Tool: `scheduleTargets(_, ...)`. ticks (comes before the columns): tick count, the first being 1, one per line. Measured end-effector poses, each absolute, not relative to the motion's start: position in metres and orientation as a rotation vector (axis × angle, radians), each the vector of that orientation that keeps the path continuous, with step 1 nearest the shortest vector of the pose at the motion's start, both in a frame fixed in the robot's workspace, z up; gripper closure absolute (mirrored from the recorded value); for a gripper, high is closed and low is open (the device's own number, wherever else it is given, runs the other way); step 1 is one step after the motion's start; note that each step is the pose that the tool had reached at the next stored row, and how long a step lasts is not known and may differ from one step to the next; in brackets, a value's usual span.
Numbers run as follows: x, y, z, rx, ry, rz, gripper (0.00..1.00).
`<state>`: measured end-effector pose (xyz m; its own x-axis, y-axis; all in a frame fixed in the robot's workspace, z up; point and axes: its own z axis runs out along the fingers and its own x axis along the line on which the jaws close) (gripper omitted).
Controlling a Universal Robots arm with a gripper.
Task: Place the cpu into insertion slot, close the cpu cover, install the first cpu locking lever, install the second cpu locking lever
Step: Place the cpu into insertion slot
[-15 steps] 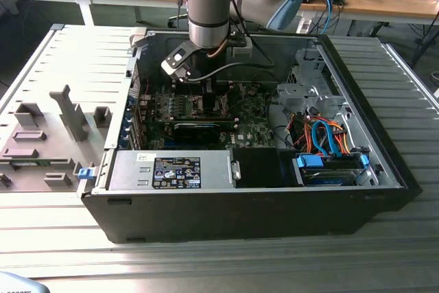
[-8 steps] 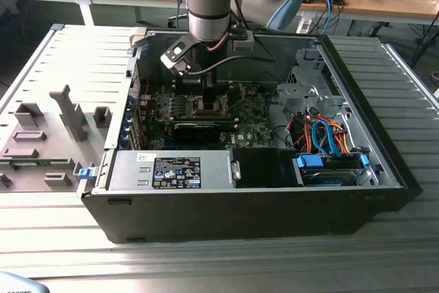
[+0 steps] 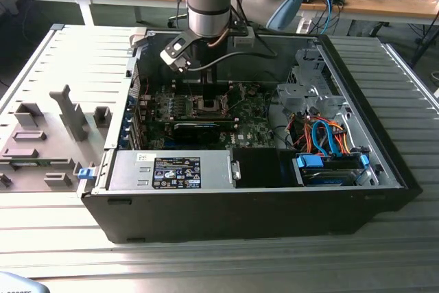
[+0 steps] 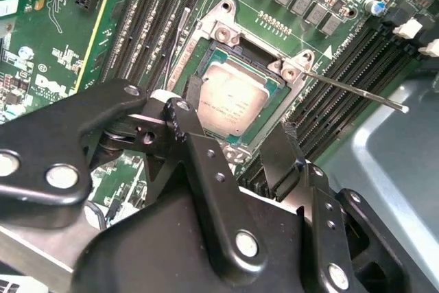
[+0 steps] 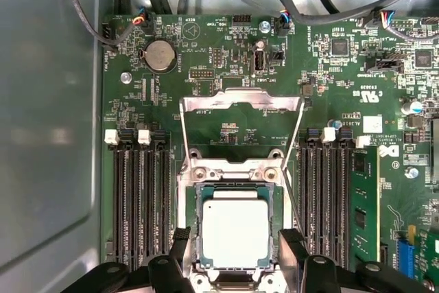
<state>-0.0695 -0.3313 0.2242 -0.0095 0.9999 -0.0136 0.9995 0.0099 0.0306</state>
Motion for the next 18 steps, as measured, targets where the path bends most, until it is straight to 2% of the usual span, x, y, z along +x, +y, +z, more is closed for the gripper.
scheduleTargets(3, -0.0695, -0.3311, 0.2277, 2.19, 2.212, 0.022, 0.4)
scheduleTargets(5, -0.0695, -0.3309, 0.2292, 2.191, 2.212, 0.024, 0.53)
scheduleTargets(6, -0.0696, -0.3308, 0.2299, 2.191, 2.213, 0.025, 0.53)
scheduleTargets(8, -0.0696, -0.3308, 0.2312, 2.192, 2.213, 0.027, 0.65)
scheduleTargets(9, -0.0696, -0.3308, 0.2315, 2.193, 2.214, 0.028, 0.65)
scheduleTargets(13, -0.0696, -0.3307, 0.2326, 2.195, 2.216, 0.034, 0.89)
scheduleTargets(18, -0.0659, -0.3315, 0.2288, 2.204, 2.225, 0.018, 0.89)
